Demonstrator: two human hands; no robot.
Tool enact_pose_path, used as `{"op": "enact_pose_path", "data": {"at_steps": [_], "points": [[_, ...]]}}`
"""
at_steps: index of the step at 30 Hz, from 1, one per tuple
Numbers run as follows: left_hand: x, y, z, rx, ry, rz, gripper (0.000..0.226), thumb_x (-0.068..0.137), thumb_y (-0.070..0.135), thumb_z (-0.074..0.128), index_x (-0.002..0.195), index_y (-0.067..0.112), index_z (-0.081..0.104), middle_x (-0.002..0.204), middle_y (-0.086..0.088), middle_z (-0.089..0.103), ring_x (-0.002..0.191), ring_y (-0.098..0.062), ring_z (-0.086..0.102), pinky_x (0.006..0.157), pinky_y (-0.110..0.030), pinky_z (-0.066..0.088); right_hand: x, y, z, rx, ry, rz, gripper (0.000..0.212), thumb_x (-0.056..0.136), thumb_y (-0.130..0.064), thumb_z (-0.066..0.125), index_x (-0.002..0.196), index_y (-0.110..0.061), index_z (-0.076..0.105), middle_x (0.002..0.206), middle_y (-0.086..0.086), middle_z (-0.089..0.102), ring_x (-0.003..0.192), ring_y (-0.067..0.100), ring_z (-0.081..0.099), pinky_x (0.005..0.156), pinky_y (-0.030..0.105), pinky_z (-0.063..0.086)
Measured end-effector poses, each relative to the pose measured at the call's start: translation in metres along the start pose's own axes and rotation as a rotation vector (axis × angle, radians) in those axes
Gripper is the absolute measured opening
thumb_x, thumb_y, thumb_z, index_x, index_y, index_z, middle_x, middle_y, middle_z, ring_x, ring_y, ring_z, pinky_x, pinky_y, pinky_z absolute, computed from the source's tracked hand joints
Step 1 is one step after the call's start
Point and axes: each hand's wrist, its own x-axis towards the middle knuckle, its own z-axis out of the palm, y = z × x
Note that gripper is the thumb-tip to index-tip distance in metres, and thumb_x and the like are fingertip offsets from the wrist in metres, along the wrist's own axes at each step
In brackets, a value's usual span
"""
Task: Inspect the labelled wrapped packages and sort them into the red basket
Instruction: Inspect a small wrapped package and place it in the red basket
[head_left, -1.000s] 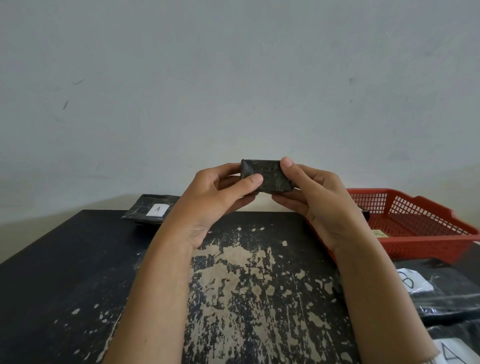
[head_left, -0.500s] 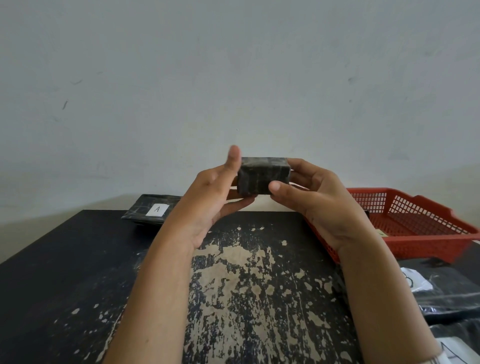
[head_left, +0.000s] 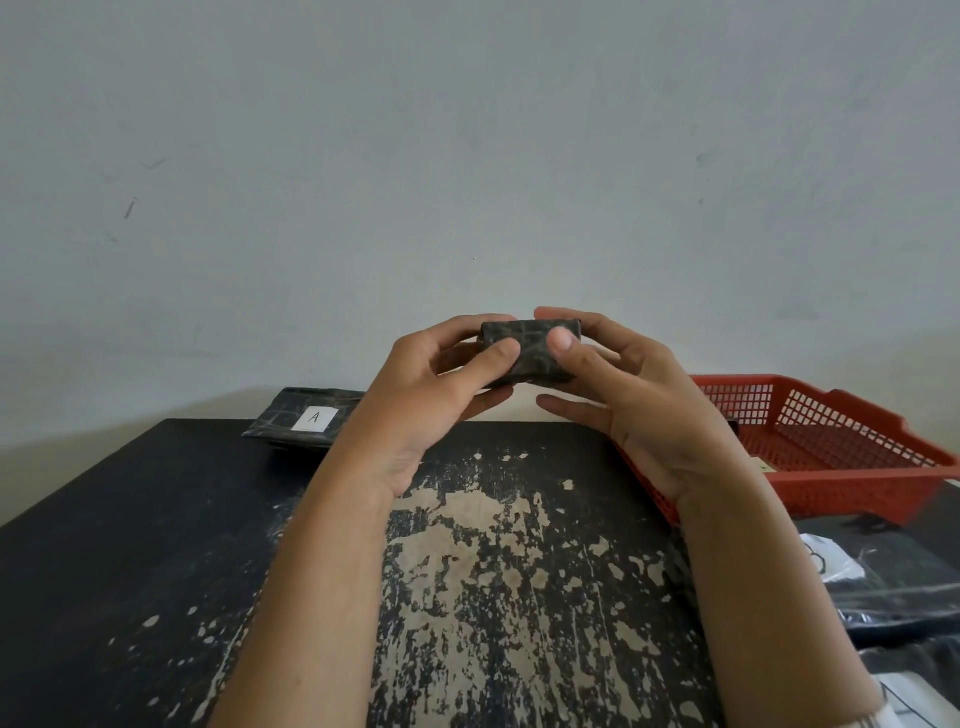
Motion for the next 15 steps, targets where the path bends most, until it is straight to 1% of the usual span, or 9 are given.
{"op": "enact_pose_path", "data": {"at_steps": [2, 4, 7, 10, 13, 15], "points": [[-0.0003, -0.0012, -0.0002, 0.017, -0.025, 0.021, 0.026, 0.094, 0.012, 0.070, 0.120, 0.015, 0.074, 0.116, -0.013, 0.076, 0.112, -0.020, 0.073, 0.092, -0.029, 0.061, 0.0004, 0.0009, 0.0008, -0.012, 0.019, 0.002, 0.051, 0.073, -0.037, 0.078, 0.122, -0.023, 0.073, 0.109, 0.005, 0.080, 0.106, 0.018, 0.077, 0.088, 0.030, 0.062], [-0.0004, -0.0018, -0.0007, 0.032, -0.043, 0.034, 0.029, 0.091, 0.015, 0.072, 0.120, 0.018, 0.075, 0.117, -0.011, 0.075, 0.114, -0.020, 0.072, 0.095, -0.031, 0.060, 0.0013, 0.0025, 0.0002, -0.015, 0.036, 0.003, 0.049, 0.071, -0.032, 0.081, 0.119, -0.023, 0.075, 0.108, 0.008, 0.080, 0.105, 0.020, 0.077, 0.090, 0.031, 0.062], [-0.0012, -0.0008, -0.0002, 0.029, -0.056, 0.034, 0.045, 0.076, 0.032, 0.078, 0.119, 0.019, 0.076, 0.116, -0.010, 0.075, 0.112, -0.019, 0.073, 0.095, -0.031, 0.059, 0.0019, 0.0035, -0.0005, -0.019, 0.043, 0.008, 0.048, 0.071, -0.027, 0.084, 0.118, -0.021, 0.075, 0.110, 0.011, 0.079, 0.106, 0.023, 0.077, 0.090, 0.030, 0.061], [-0.0003, -0.0001, 0.0009, 0.012, -0.031, 0.035, 0.049, 0.072, 0.042, 0.075, 0.115, 0.017, 0.078, 0.113, -0.009, 0.078, 0.110, -0.019, 0.074, 0.091, -0.031, 0.061, 0.0019, 0.0040, -0.0006, -0.027, 0.044, 0.013, 0.048, 0.067, -0.029, 0.086, 0.114, -0.022, 0.077, 0.108, 0.011, 0.079, 0.105, 0.024, 0.077, 0.091, 0.031, 0.060], [0.0006, -0.0015, 0.0015, 0.008, 0.005, 0.032, 0.047, 0.074, 0.042, 0.073, 0.112, 0.015, 0.079, 0.108, -0.003, 0.079, 0.108, -0.017, 0.074, 0.089, -0.030, 0.062, 0.0015, 0.0031, -0.0003, -0.041, 0.047, 0.016, 0.050, 0.063, -0.032, 0.086, 0.112, -0.023, 0.078, 0.107, 0.008, 0.079, 0.106, 0.023, 0.076, 0.090, 0.030, 0.061], [0.0003, -0.0021, 0.0017, 0.016, 0.013, 0.033, 0.046, 0.074, 0.042, 0.073, 0.111, 0.015, 0.079, 0.108, -0.004, 0.079, 0.108, -0.017, 0.074, 0.087, -0.030, 0.062, 0.0010, 0.0020, 0.0003, -0.022, 0.052, 0.016, 0.049, 0.064, -0.035, 0.085, 0.111, -0.021, 0.078, 0.108, 0.008, 0.080, 0.107, 0.021, 0.076, 0.088, 0.029, 0.061]]}}
